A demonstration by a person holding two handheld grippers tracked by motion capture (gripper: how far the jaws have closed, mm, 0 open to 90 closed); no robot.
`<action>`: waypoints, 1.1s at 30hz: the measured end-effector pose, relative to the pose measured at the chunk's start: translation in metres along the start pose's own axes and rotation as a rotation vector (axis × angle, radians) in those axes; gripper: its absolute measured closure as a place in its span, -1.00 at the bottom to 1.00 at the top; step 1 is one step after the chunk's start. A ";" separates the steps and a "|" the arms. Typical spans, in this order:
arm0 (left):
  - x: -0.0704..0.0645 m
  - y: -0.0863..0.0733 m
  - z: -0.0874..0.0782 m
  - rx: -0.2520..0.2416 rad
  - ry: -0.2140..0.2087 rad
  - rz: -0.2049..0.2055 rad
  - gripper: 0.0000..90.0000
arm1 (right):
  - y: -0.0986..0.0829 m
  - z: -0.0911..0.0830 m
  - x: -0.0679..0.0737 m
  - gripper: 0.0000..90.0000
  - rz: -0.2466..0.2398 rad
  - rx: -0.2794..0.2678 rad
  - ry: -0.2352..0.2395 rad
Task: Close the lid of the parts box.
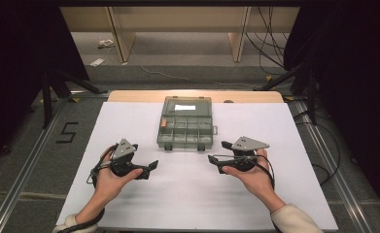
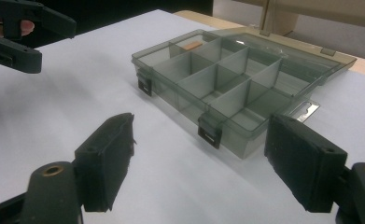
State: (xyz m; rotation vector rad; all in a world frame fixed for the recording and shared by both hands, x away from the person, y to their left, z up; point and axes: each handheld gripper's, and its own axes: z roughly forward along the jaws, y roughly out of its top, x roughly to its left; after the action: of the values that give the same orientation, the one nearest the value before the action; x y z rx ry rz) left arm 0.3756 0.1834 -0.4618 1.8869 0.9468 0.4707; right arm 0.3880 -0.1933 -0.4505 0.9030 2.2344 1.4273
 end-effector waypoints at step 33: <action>0.008 0.005 0.003 -0.006 0.016 -0.043 -0.91 | -0.014 -0.013 0.002 -0.46 -0.001 -0.012 0.044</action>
State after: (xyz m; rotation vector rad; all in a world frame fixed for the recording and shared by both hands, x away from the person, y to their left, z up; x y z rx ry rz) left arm 0.3846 0.1865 -0.4598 1.8565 0.9936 0.4628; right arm 0.3748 -0.2050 -0.4579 0.8753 2.2551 1.4724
